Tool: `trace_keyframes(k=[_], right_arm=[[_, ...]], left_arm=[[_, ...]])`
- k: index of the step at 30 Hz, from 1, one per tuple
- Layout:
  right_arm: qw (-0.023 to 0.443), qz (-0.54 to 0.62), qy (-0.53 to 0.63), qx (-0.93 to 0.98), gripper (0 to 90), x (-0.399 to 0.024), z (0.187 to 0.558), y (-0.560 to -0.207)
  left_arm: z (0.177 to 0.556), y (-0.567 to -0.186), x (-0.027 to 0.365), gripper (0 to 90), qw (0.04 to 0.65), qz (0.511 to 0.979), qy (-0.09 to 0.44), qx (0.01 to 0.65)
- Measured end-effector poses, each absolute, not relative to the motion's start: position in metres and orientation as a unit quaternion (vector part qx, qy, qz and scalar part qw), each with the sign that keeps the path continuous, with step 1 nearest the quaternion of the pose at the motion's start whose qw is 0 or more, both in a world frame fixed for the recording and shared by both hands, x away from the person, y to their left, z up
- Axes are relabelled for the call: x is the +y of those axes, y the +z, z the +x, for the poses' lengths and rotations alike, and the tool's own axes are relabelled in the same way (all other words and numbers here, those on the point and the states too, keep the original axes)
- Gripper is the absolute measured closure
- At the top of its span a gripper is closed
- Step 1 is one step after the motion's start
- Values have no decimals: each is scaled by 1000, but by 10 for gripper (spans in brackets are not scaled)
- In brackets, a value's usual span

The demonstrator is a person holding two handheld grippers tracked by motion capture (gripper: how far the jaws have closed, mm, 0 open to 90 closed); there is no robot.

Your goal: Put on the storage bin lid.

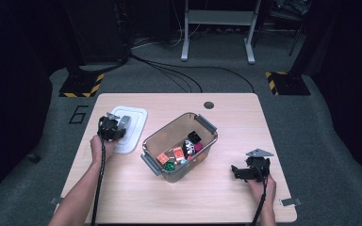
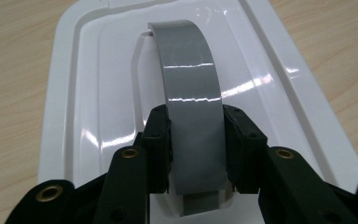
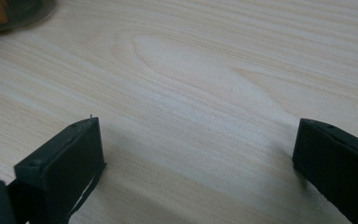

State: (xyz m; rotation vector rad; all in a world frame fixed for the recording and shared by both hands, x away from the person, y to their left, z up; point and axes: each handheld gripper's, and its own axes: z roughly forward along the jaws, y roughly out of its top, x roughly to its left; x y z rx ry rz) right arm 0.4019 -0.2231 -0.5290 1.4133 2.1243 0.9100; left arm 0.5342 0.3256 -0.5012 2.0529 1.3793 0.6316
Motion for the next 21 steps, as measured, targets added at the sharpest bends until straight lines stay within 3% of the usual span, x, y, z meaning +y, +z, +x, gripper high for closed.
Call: trace_keyframes(k=[7,21], right_arm=[[215,506,328,769,20,-224,402,-529],[215,505,329,769,25,-224,401,-529]], left_arm=[[532,-495,335,671,319,750,213,538],[509,-460,349,672,360,742,219,521]])
